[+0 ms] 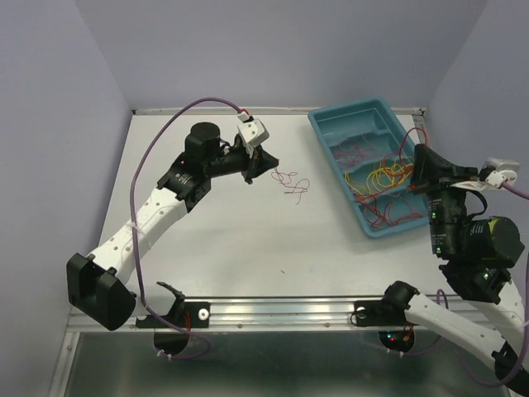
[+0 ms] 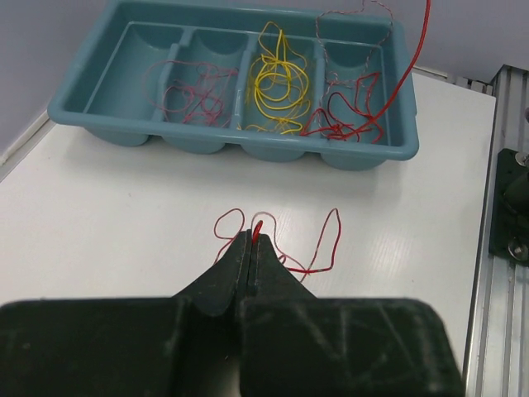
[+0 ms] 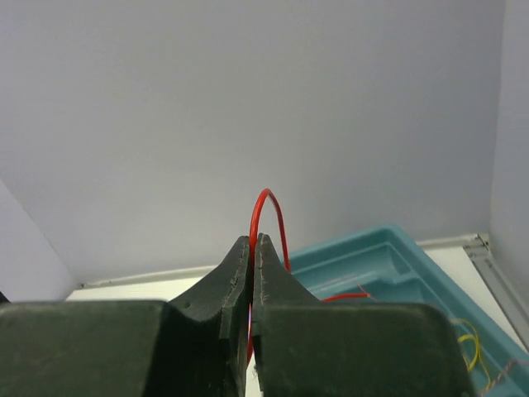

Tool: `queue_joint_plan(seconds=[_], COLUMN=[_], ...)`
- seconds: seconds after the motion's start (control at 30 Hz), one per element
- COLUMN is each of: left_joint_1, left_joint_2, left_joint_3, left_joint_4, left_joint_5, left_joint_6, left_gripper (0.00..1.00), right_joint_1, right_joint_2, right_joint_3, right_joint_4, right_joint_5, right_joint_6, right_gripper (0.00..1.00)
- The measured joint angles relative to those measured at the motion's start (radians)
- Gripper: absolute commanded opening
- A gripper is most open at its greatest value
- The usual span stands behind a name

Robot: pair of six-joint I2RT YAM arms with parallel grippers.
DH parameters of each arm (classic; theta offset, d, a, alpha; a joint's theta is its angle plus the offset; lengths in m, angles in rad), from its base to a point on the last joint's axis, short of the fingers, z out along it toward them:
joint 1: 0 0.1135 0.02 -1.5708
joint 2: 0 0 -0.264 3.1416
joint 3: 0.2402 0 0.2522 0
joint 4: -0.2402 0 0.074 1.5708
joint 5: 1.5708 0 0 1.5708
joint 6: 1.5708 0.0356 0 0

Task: Untangle the cables
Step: Place the cable in the bin.

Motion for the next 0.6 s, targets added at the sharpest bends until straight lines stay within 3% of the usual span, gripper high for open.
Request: queue_joint_plan(seconds=[0.23,0.33,0.6], left_joint_1=[0.000,0.000,0.000], left_joint_2=[-0.013,-0.013,-0.013], left_joint_3=[-0.021,-0.027,-0.028], left_joint_4=[0.006,0.005,0.005], left_joint_5=[-0.001,-0.002,-0.001], left_joint_6=[0.003,0.005,0.011], left_gripper=[0.00,0.00,0.00], right_joint_1=[0.000,0.000,0.000], right_joint_2=[-0.091,-0.073,-0.118], right_joint_3=[-0.158,-0.158,-0.323], right_joint_4=[0.011,-0.022,-0.234], right_joint_5=[0.113,0.263,0.475], right_joint_6=[0.072,0.146,0.403], right_gripper=[0.01,0.01,0.01])
